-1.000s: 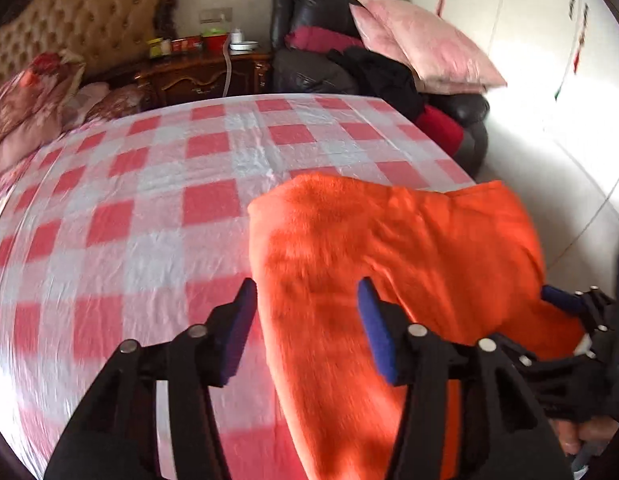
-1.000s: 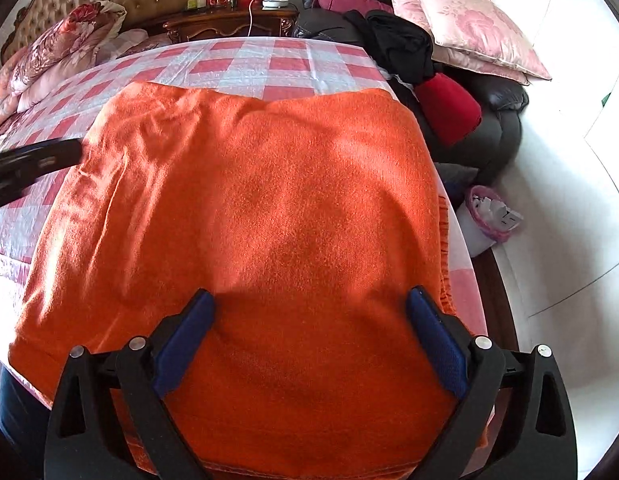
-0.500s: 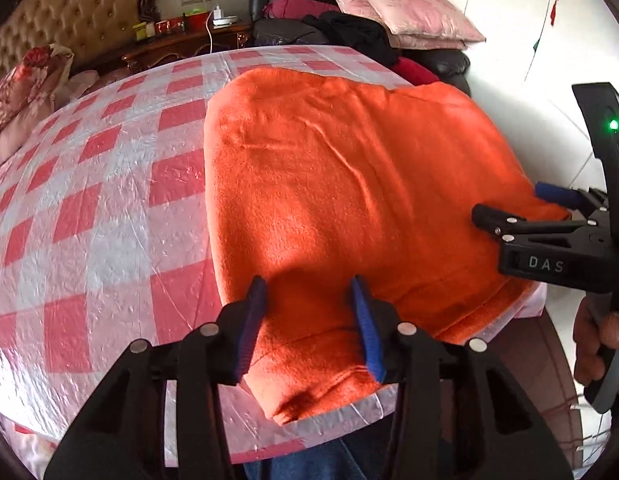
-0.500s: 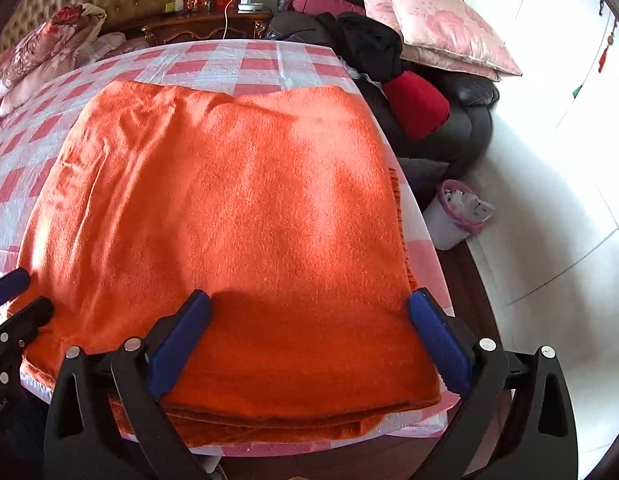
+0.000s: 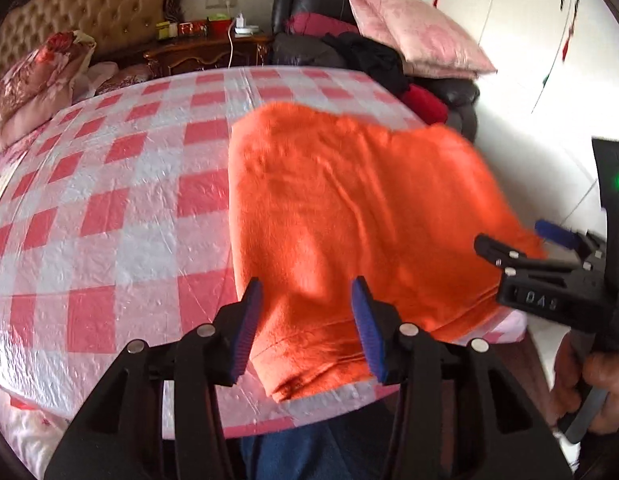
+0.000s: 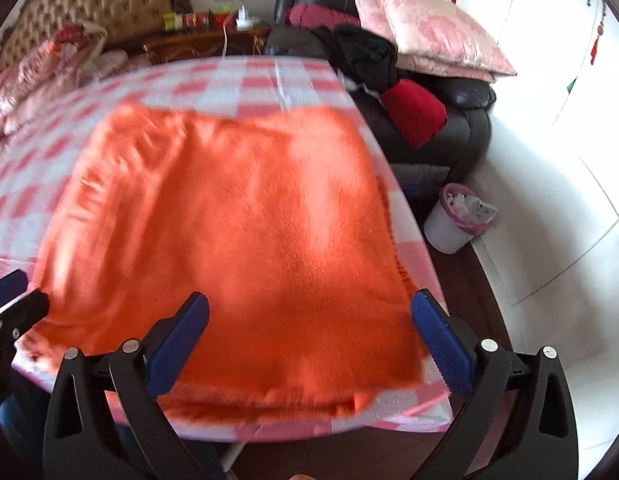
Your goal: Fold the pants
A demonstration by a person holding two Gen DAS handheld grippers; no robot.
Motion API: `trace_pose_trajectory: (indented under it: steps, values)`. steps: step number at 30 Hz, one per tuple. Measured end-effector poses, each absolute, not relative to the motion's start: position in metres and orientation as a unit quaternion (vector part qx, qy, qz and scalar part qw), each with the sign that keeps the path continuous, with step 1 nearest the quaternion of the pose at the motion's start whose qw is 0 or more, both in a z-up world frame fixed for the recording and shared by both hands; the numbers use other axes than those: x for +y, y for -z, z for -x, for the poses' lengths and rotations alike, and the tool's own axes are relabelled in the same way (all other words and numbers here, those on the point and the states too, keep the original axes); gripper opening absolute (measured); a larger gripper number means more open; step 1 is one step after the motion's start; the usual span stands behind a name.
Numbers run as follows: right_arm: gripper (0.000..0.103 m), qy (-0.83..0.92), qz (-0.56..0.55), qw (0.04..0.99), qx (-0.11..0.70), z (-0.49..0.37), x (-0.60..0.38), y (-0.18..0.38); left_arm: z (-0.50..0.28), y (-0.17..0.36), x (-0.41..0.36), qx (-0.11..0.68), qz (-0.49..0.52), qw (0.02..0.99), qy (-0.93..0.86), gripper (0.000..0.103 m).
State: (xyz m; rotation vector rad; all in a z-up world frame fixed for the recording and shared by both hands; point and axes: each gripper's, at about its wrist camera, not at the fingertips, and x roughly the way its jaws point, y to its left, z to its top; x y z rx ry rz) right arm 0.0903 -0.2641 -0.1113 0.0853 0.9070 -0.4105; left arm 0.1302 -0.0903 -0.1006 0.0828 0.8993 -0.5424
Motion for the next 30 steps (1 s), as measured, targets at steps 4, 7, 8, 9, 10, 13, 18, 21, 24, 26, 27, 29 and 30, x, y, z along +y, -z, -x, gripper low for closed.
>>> trace_pose_trajectory:
  steps: [4,7,8,9,10,13,18,21,24,26,27,29,30]
  values:
    - [0.098,0.204,-0.063,0.875,0.435,-0.069,-0.262,0.086,-0.118,0.074,-0.082,0.441,0.008,0.862,0.251,0.064]
    - [0.098,0.209,-0.058,0.879,0.425,-0.049,-0.254,0.065,-0.100,0.058,-0.080,0.436,0.007,0.866,0.243,0.074]
    - [0.098,0.209,-0.055,0.881,0.420,-0.041,-0.251,0.058,-0.093,0.053,-0.078,0.433,0.010,0.867,0.247,0.080]
    - [0.098,0.212,-0.054,0.883,0.415,-0.034,-0.249,0.053,-0.089,0.049,-0.076,0.428,0.010,0.868,0.250,0.084]
    - [0.098,0.214,-0.055,0.884,0.412,-0.029,-0.247,0.049,-0.084,0.044,-0.075,0.420,0.006,0.873,0.248,0.087]
    - [0.098,0.210,-0.063,0.885,0.410,-0.015,-0.244,0.041,-0.074,0.036,-0.075,0.406,0.001,0.879,0.251,0.101]
    - [0.098,0.216,-0.055,0.893,0.392,-0.002,-0.240,0.029,-0.063,0.029,-0.077,0.400,-0.008,0.879,0.259,0.101]
    - [0.098,0.218,-0.053,0.895,0.386,0.001,-0.239,0.022,-0.057,0.025,-0.082,0.390,-0.026,0.885,0.254,0.101]
    - [0.098,0.220,-0.047,0.896,0.383,0.001,-0.239,0.020,-0.056,0.024,-0.083,0.386,-0.029,0.885,0.258,0.101]
    - [0.098,0.219,-0.048,0.896,0.383,0.001,-0.239,0.020,-0.058,0.024,-0.081,0.388,-0.022,0.883,0.263,0.101]
    - [0.098,0.221,-0.047,0.896,0.383,0.001,-0.239,0.020,-0.059,0.024,-0.081,0.388,-0.023,0.883,0.263,0.101]
    - [0.098,0.221,-0.046,0.896,0.383,0.000,-0.239,0.020,-0.060,0.024,-0.082,0.388,-0.023,0.884,0.259,0.101]
    - [0.098,0.221,-0.046,0.895,0.384,0.000,-0.239,0.020,-0.059,0.024,-0.082,0.387,-0.027,0.886,0.253,0.101]
